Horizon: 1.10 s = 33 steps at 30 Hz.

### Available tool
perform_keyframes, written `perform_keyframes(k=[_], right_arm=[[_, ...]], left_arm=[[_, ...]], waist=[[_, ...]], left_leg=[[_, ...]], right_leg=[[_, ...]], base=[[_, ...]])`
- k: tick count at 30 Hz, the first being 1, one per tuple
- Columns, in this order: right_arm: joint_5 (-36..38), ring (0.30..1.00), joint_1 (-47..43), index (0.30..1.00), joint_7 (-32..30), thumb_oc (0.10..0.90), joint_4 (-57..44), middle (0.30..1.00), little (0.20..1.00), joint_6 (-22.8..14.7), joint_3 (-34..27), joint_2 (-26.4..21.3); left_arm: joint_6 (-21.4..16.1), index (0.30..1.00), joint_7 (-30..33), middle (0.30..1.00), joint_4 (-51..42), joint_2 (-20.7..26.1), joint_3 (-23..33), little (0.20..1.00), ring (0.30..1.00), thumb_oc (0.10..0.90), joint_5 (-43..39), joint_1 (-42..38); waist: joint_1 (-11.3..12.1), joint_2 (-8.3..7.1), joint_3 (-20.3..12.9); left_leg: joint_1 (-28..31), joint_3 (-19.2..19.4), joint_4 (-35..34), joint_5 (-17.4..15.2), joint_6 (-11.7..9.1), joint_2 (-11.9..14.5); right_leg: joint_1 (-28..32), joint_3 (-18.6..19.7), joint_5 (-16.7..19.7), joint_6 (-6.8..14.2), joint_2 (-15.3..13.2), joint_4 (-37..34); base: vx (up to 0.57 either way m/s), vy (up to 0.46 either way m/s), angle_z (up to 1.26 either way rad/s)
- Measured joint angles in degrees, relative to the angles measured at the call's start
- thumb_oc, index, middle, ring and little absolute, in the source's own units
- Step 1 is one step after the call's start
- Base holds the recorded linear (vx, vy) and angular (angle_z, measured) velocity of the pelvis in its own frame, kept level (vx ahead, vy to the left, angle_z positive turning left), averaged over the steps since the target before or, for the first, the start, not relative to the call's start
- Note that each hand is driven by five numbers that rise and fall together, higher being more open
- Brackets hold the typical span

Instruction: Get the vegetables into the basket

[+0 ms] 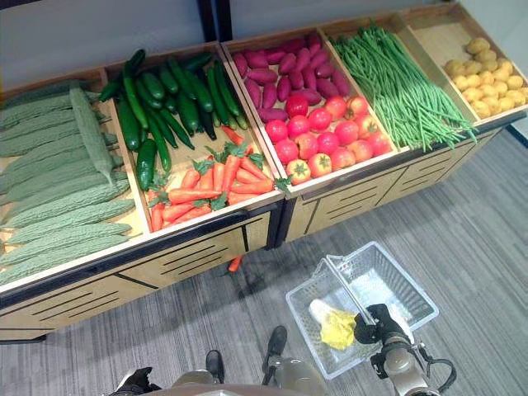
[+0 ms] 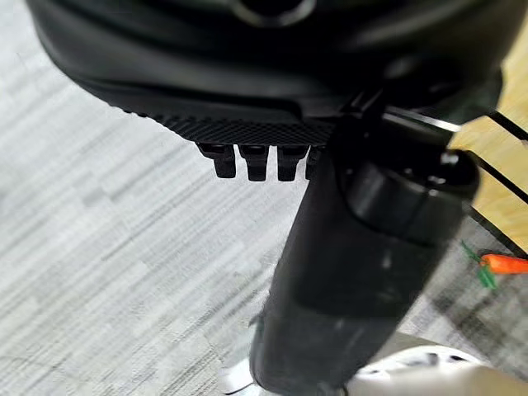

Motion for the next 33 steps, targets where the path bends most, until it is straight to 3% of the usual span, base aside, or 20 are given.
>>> perform_keyframes(k=[3, 5, 6, 8, 10, 11, 12, 13, 15, 16, 17, 18, 19, 20, 25, 29, 32, 33], right_arm=[[0.0, 0.300, -0.9, 0.300, -0.3, 0.400, 3.3, 0.300, 0.300, -0.1, -0.2, 0.7], [0.0, 0.300, -0.8, 0.300, -0.2, 0.400, 5.6, 0.300, 0.300, -0.3, -0.3, 1.8], [0.1, 0.300, -2.8, 0.300, -0.1, 0.400, 11.3, 0.300, 0.300, -0.1, -0.3, 3.4], [0.2, 0.300, -2.6, 0.300, -0.2, 0.400, 12.6, 0.300, 0.300, -0.1, -0.3, 4.1], [0.2, 0.300, -3.5, 0.300, -0.1, 0.400, 15.7, 0.300, 0.300, -0.4, -0.2, 4.6], [0.3, 0.300, -3.4, 0.300, -0.2, 0.400, 16.0, 0.300, 0.300, -0.4, -0.3, 4.6], [0.3, 0.300, -4.0, 0.300, -0.2, 0.400, 17.5, 0.300, 0.300, -1.3, -0.3, 4.7], [1.4, 0.300, -4.0, 0.300, -0.7, 0.400, 19.8, 0.300, 0.300, -1.4, -0.3, 4.9], [1.3, 0.300, -4.4, 0.300, -0.7, 0.400, 21.5, 0.300, 0.300, -1.6, -0.4, 4.9], [1.3, 0.300, -5.6, 0.300, -0.7, 0.400, 23.6, 0.300, 0.300, -1.9, -1.2, 4.8], [1.4, 0.300, -6.4, 0.300, -0.9, 0.400, 24.8, 0.300, 0.300, -1.2, -2.5, 4.8], [1.3, 0.300, -5.9, 0.300, -0.9, 0.400, 24.9, 0.300, 0.300, -1.2, -2.5, 5.0], [1.3, 0.300, -5.7, 0.300, -0.6, 0.400, 26.3, 0.300, 0.300, -1.0, -2.5, 5.2], [1.1, 0.300, -6.3, 0.300, -0.7, 0.400, 26.8, 0.300, 0.300, -0.8, -2.5, 4.7], [-0.3, 0.300, -5.0, 0.300, -0.7, 0.400, 27.7, 0.300, 0.300, 0.2, -3.8, 4.0], [-1.2, 0.300, -1.7, 0.300, -0.7, 0.400, 27.5, 0.300, 0.300, 0.3, -3.7, 4.0], [-2.5, 0.300, -1.1, 0.300, -2.9, 0.400, 27.8, 0.300, 0.300, -0.1, -1.9, 5.1], [-2.8, 0.300, -1.1, 0.300, -3.1, 0.400, 27.8, 0.300, 0.300, -0.5, -1.8, 5.2]], left_arm=[[-0.3, 1.000, 0.0, 1.000, -0.7, 0.4, 0.0, 1.000, 1.000, 0.900, 0.0, -0.2], [-0.5, 1.000, 0.1, 1.000, -1.8, 0.8, 0.0, 1.000, 1.000, 0.900, -0.1, -0.2], [-0.7, 1.000, 0.0, 1.000, -1.6, 1.4, -0.1, 1.000, 1.000, 0.900, -0.1, -0.7], [-1.1, 1.000, 0.2, 1.000, -2.1, 2.3, -0.2, 1.000, 1.000, 0.900, -0.1, -1.3], [-1.0, 1.000, 0.2, 1.000, -2.1, 3.5, -1.9, 1.000, 1.000, 0.900, -0.1, -3.0], [-1.2, 1.000, 0.4, 1.000, -2.4, 4.2, -2.3, 1.000, 1.000, 0.900, -0.2, -2.9], [-1.3, 1.000, 0.5, 1.000, -2.2, 4.4, -2.3, 1.000, 1.000, 0.900, -0.2, -3.1], [-1.2, 1.000, 0.4, 1.000, -1.7, 4.8, -2.7, 1.000, 1.000, 0.900, -0.6, -3.5], [-1.2, 1.000, 0.5, 1.000, -1.2, 4.7, -2.7, 1.000, 1.000, 0.900, -0.8, -3.5], [-1.3, 1.000, 0.5, 1.000, -0.9, 4.2, -2.6, 1.000, 1.000, 0.900, -1.3, -4.2], [-1.1, 1.000, 0.5, 1.000, -0.8, 3.8, -1.7, 1.000, 1.000, 0.900, -1.7, -3.7], [-1.1, 1.000, 0.4, 1.000, -0.8, 4.3, -1.7, 1.000, 1.000, 0.900, -1.8, -2.9], [-1.2, 1.000, 0.3, 1.000, -1.1, 4.6, -1.6, 1.000, 1.000, 0.900, -2.4, -1.8], [-1.6, 1.000, -0.2, 1.000, -1.2, 4.1, -0.2, 1.000, 1.000, 0.900, -2.5, -1.5], [-2.4, 1.000, -0.7, 1.000, -2.4, 2.7, 2.1, 1.000, 1.000, 0.900, -5.2, -1.5], [-2.5, 1.000, 2.7, 1.000, -5.3, 1.1, 6.5, 1.000, 1.000, 0.900, -9.1, 0.1], [-3.6, 1.000, 13.9, 1.000, -9.4, 0.9, 13.9, 1.000, 1.000, 0.900, -11.9, 0.0], [-4.6, 1.000, 17.5, 1.000, -10.2, 1.4, 14.0, 1.000, 1.000, 0.900, -11.9, 0.0]], waist=[[0.0, 0.01, -0.1], [0.1, -0.23, 0.0], [0.1, -0.27, 0.0], [-0.1, -0.62, 0.2], [0.0, -0.89, 0.4], [0.2, -1.20, 0.2], [-0.1, -1.21, 0.2], [0.4, -1.67, -0.1], [0.5, -1.34, 0.0], [0.3, -0.17, 0.5], [0.4, 0.68, 0.2], [0.3, -0.38, -0.2], [0.7, -1.35, -1.2], [0.8, -0.53, -1.5], [1.2, -0.16, -3.2], [1.5, 0.37, -5.3], [1.5, 0.96, -5.7], [1.5, 0.93, -5.7]], left_leg=[[-0.8, -0.1, 0.2, -0.7, 2.4, -2.4], [-0.4, -0.4, 0.1, -0.6, 3.0, -3.4], [0.9, -0.8, -0.7, 0.1, 3.9, -3.8], [0.9, -1.7, -0.2, 0.0, 4.1, -3.8], [0.5, -3.3, 0.6, -0.1, 4.4, -3.5], [0.7, -3.6, 0.5, -0.2, 4.7, -3.3], [0.7, -4.7, 0.6, -0.4, 4.9, -3.5], [1.4, -5.9, 0.4, -0.3, 4.8, -3.5], [1.5, -7.0, 0.0, 0.2, 4.1, -2.7], [1.8, -7.7, -0.5, 0.5, 3.6, -1.8], [1.7, -8.0, -0.5, 0.8, 3.2, -0.7], [2.4, -8.3, -0.7, 0.7, 3.0, -1.1], [3.5, -8.1, -1.9, 0.9, 0.7, -0.6], [3.1, -7.8, -1.9, 1.5, -1.7, 2.3], [0.5, -7.8, -0.7, 1.8, -4.7, 6.8], [0.1, -8.2, -0.7, 1.7, -4.5, 7.5], [0.3, -8.3, -0.7, 2.2, -5.0, 7.3], [0.4, -8.4, -0.7, 2.2, -5.1, 7.3]], right_leg=[[-1.6, 0.1, 0.6, 1.2, -2.9, 2.3], [-2.0, 0.2, 0.9, 1.2, -4.0, 3.7], [-2.3, 1.5, 0.5, 1.7, -5.3, 6.5], [-2.4, 3.9, 0.4, 3.0, -6.2, 8.5], [-4.2, 10.2, 0.0, 4.7, -6.4, 12.6], [-4.4, 10.1, -0.7, 5.7, -7.5, 13.3], [-3.9, 13.9, -0.3, 6.4, -7.0, 12.6], [-0.7, 16.8, 1.3, 8.3, -9.2, 8.2], [0.8, 17.4, 1.3, 9.1, -9.3, 5.9], [0.4, 16.9, 0.4, 9.8, -8.9, 6.5], [1.9, 17.7, 1.8, 10.1, -9.2, 1.2], [3.1, 18.4, 5.9, 9.2, -10.2, -0.8], [4.7, 18.4, 3.8, 9.8, -10.0, -2.3], [4.4, 16.8, 1.9, 8.7, -7.4, -2.3], [2.7, 15.8, 0.4, 6.1, -3.0, -2.6], [2.3, 15.4, 0.7, 5.5, -2.7, -2.6], [2.6, 15.3, 1.6, 5.5, -2.6, -2.6], [2.7, 15.3, 1.8, 5.4, -2.6, -2.6]], base=[[0.03, 0.236, 0.07], [0.03, 0.241, 0.13], [0.00, 0.085, 0.21], [-0.01, 0.063, 0.32], [0.04, 0.010, 0.36], [0.07, -0.008, 0.25], [0.07, -0.061, 0.40], [0.08, -0.173, 0.42], [0.09, -0.174, 0.36], [0.04, -0.094, 0.26], [0.03, -0.128, 0.24], [0.04, -0.223, 0.14], [0.04, -0.306, 0.04], [0.02, -0.254, -0.01], [0.02, -0.176, 0.01], [0.00, -0.133, 0.02], [-0.01, -0.068, 0.00], [0.00, 0.000, 0.00]])
